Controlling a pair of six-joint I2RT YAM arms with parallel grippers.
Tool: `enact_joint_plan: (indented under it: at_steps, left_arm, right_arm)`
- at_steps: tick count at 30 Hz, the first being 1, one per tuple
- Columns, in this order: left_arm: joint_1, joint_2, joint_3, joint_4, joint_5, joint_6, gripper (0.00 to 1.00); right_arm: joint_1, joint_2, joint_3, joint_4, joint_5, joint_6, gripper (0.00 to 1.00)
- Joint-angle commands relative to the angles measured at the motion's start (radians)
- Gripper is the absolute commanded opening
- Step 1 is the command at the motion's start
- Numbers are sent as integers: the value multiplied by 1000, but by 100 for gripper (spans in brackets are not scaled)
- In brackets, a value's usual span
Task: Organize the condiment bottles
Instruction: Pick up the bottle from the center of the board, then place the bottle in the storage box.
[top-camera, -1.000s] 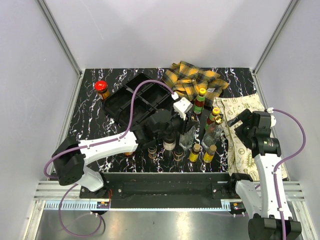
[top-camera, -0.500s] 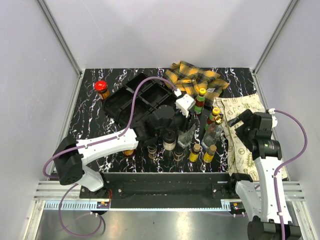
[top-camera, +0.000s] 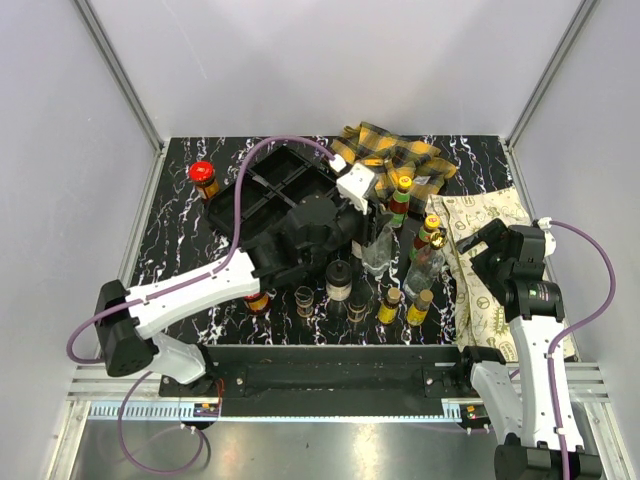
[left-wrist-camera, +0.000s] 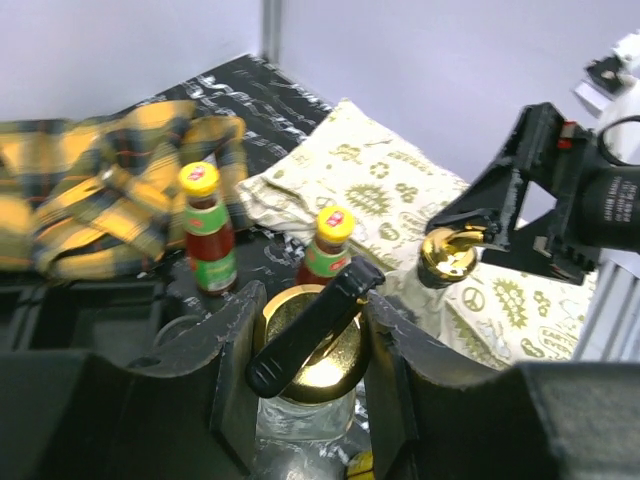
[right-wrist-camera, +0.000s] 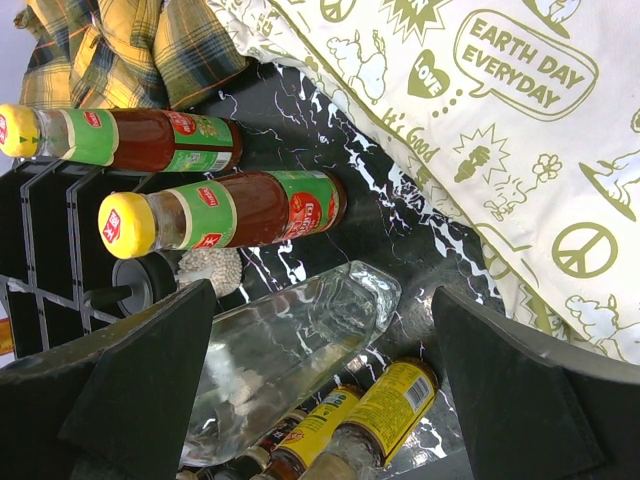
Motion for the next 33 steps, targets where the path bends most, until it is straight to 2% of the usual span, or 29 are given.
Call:
enact_joint_plan:
  at_steps: [1, 6, 10, 18, 23, 27, 33]
  left_arm:
    - [-2, -125, 108, 64, -150, 21, 0]
    - [-2, -164, 115, 50, -245, 57, 0]
    - [1, -171, 137, 61, -378, 119, 0]
    - [98, -165, 151, 83, -426, 147, 0]
    - [223, -141, 165, 95, -379, 120, 0]
    - [346, -86, 195, 75, -221, 68, 0]
    - [493, 22, 243, 116, -104, 58, 0]
  right_arm:
    - [-6, 7, 32, 6, -13, 4, 100]
    - [-6, 12, 35, 9, -10, 6, 100]
    - [-6, 9, 35, 10, -10, 6, 100]
    - [-5, 21, 38, 13, 3, 4, 100]
    - [-6, 28, 39, 25, 1, 1, 100]
    - [-5, 30, 44, 33, 1, 0, 100]
    - [-6, 42, 38, 52, 6, 10, 100]
